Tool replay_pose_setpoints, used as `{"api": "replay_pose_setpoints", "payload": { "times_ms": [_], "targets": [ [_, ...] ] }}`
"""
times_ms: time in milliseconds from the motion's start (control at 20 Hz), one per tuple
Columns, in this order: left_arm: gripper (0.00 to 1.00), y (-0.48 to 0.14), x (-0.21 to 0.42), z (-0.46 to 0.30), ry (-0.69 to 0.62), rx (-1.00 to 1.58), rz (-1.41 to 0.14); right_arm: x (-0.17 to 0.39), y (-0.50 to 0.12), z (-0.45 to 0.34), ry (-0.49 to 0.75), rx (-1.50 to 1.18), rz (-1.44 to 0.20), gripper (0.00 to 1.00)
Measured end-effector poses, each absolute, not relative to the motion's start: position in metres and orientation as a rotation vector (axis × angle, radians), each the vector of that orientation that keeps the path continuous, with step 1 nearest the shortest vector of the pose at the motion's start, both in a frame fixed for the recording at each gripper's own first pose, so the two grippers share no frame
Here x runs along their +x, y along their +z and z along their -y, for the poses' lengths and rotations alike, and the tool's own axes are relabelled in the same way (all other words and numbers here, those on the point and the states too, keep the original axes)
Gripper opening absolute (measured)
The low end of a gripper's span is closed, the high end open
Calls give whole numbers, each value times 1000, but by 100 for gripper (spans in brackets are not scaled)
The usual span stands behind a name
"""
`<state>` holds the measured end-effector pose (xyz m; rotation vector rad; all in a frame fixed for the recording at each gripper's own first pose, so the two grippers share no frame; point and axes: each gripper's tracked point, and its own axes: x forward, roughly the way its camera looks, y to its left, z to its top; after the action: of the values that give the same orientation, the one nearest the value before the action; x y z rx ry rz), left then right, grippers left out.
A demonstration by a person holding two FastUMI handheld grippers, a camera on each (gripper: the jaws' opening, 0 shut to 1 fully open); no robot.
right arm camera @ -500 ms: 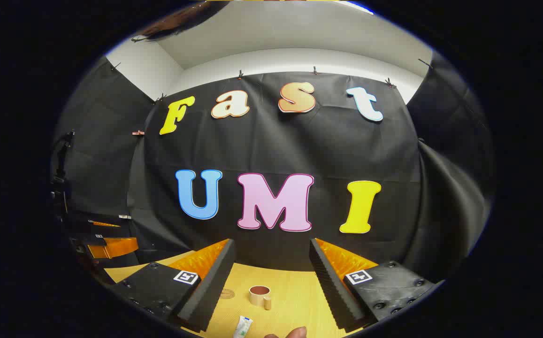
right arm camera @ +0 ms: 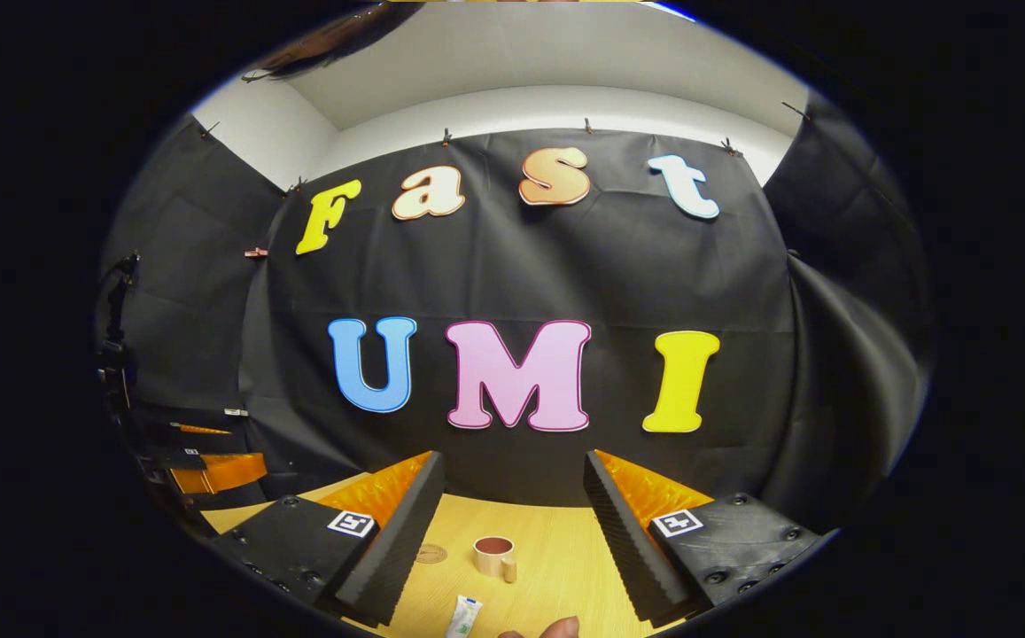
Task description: Put the toothbrush and toothpaste on the desktop into the cup, then pick up the cup and place it on the coaster on the desktop.
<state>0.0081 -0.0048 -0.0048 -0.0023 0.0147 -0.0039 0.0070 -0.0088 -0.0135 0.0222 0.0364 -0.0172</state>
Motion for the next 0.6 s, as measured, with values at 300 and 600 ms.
{"api": "replay_pose_setpoints", "payload": {
  "times_ms": [300, 600],
  "targets": [
    [97, -7, 12, 10, -4, -2, -20, 10, -19, 12, -19, 23, -50, 96],
    [97, -15, 16, 11, -3, -7, -39, 15, -35, 3, 14, 0, -96, 96]
  ]
}}
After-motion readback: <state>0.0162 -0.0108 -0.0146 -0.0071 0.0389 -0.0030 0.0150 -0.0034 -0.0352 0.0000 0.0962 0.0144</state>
